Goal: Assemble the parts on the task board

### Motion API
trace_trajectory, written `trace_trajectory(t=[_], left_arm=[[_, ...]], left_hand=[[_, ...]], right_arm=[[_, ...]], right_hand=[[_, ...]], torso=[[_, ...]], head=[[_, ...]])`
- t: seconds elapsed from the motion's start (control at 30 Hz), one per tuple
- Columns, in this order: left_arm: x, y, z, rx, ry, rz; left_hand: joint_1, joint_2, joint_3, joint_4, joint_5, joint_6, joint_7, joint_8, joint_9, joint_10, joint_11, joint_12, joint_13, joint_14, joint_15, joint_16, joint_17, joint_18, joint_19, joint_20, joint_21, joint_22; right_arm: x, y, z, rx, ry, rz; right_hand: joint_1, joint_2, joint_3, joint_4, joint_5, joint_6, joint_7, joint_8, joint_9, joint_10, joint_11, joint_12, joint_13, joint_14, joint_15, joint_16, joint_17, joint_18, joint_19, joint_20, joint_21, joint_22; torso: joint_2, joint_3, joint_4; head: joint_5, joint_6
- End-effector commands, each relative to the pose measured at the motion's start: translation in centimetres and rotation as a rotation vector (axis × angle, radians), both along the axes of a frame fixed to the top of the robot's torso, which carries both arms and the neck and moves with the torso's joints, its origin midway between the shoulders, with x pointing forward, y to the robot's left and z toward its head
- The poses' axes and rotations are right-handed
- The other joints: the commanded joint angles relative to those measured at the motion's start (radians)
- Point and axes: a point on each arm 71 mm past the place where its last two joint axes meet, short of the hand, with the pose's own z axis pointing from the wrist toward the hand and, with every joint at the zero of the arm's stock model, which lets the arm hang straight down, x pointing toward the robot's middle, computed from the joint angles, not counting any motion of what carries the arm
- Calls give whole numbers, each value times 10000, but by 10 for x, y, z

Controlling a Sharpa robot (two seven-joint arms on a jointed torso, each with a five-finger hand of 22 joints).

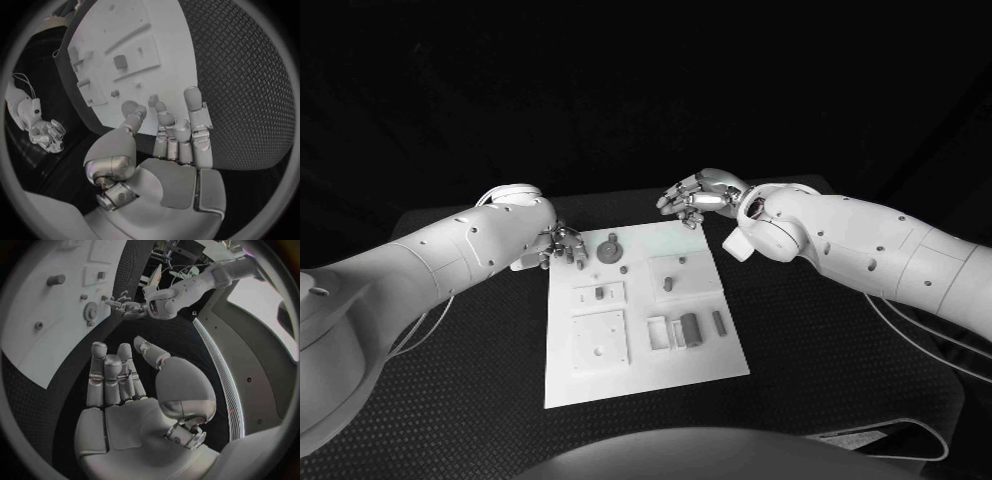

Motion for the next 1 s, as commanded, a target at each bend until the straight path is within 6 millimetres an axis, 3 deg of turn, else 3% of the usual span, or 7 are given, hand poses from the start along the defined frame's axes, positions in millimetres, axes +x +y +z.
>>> trace_trajectory(t=[0.03,1.0], left_arm=[[0,-4,0,-157,109,-99],[-2,-5,-8,-255,382,42]], left_hand=[[59,-13,-18,-34,-25,30,31,-55,8,70,20,4,15,245,-161,-1,18,-107,5,-31,63,260],[-303,-211,-62,250,-37,-231,181,-468,-77,-124,166,-149,29,50,-20,-202,131,-147,-333,-12,120,241]], right_arm=[[-1,2,0,25,27,168],[-1,3,0,32,30,185]], right_hand=[[-81,-5,-8,28,36,12,72,-40,-10,-34,16,53,-14,-21,-74,-40,-14,119,53,-30,-33,142],[-88,-1,-9,32,36,14,72,-39,-10,-34,16,56,-18,-22,-73,-39,-15,119,53,-29,-33,142]], torso=[[0,5,1],[2,-2,-6]], head=[[6,-3],[-43,-76]])
